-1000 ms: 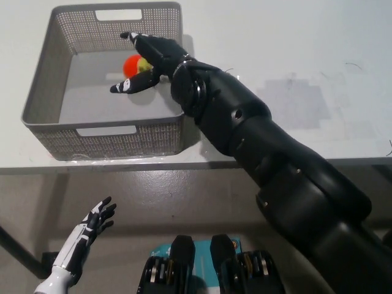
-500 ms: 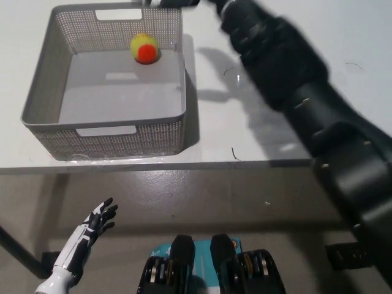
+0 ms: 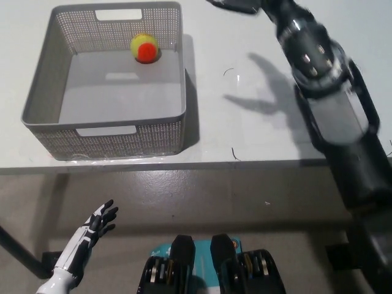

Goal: Use the right hand to pick up a tennis ball and put it into a container on the left side

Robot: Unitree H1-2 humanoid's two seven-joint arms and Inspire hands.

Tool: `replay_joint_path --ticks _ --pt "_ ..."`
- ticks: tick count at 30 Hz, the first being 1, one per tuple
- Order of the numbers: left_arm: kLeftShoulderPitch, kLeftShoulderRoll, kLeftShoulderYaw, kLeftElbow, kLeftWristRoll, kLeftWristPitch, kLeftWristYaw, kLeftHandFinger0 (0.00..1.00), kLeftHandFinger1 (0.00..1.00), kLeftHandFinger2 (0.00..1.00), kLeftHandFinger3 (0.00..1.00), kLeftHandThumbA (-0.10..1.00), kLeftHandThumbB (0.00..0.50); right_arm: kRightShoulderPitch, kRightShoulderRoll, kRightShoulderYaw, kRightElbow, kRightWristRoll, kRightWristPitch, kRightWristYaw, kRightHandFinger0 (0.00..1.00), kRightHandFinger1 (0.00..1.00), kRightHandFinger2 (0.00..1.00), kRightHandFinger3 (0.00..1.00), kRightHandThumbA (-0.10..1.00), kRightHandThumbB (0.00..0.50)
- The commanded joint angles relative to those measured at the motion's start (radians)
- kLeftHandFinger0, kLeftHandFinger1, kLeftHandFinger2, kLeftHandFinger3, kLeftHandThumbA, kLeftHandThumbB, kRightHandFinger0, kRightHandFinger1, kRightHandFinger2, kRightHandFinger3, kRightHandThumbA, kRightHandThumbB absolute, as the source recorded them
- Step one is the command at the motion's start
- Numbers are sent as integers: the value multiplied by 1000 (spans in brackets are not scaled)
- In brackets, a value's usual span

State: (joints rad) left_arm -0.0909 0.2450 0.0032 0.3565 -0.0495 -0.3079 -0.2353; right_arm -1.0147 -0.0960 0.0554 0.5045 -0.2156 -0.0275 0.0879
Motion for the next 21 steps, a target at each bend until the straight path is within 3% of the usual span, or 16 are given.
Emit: replay_joint_path --ticks 1,5,8,15,21 --pt "-7 25 6 -16 -4 -37 -8 1000 1000 1000 1000 1000 298 244 -37 -129 -558 277 12 54 1000 1000 1000 1000 1000 349" --pt "-3 23 5 -11 -2 -49 -7 1000 1000 1000 1000 1000 293 386 -20 -121 -665 299 -22 48 1000 1000 1000 1000 1000 333" --pt "-12 18 11 -9 -14 -48 -6 1000 1000 1000 1000 1000 291 501 7 -110 -717 303 -56 31 1000 1000 1000 1000 1000 373" --pt "-17 4 16 -20 -22 -33 5 1000 1000 1000 1000 1000 295 707 22 -57 -709 290 -139 43 1000 1000 1000 1000 1000 288" --pt "1 -6 20 -31 -26 -26 10 1000 1000 1000 1000 1000 313 817 25 -29 -571 310 -214 80 1000 1000 1000 1000 1000 268"
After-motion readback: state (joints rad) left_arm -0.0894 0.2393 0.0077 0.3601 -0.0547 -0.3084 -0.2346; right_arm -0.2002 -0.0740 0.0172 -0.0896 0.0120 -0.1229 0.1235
